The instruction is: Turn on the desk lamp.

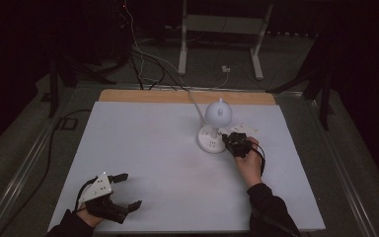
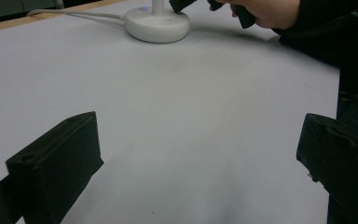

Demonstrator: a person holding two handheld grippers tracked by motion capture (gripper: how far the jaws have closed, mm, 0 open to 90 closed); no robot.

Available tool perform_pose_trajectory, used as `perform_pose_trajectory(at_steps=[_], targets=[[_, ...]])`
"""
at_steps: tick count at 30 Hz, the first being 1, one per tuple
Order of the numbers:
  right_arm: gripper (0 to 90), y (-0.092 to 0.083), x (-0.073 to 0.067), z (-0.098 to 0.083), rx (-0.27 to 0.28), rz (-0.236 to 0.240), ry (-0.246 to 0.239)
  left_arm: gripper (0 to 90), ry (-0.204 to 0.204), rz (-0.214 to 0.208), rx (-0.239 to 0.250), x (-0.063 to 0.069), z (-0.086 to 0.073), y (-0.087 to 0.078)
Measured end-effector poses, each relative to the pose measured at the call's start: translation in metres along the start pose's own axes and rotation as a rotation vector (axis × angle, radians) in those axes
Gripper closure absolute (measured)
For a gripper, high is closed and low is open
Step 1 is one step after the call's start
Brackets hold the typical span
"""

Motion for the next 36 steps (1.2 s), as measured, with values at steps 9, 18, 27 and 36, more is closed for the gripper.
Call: perform_pose_trajectory(at_steps=[9,18,27,36], targets=[[86.0,-0.015,-0.002,0.008,0.048,0.03,-0.008,0.4,-0.005,0.0,0.001,-0.001,0.0,0.0],[69.6,-0.029,-0.01,0.009,0.043,0.075,-0.069,0.4,-0.003,0.0,0.0,-0.001,0.0,0.0],[44.9,-0.042,-0.018,0.006,0.028,0.162,-0.119,0.4,-0.008,0.0,0.0,-0.001,0.0,0.0],[12.9,-0.054,-0.019,0.0,0.024,0.155,-0.129,0.4,-0.009,0.002,-0.003,-0.002,-0.001,0.0]])
Point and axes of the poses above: each handheld gripper's, and its own axes: y roughly forward along the jaws, z roughly out of its top, x roughly to its right, the point moved 10 cm from there along y, roughly forward along the jaws, and after that the axes turned 14 degrees about -x, right-handed, at the moved point
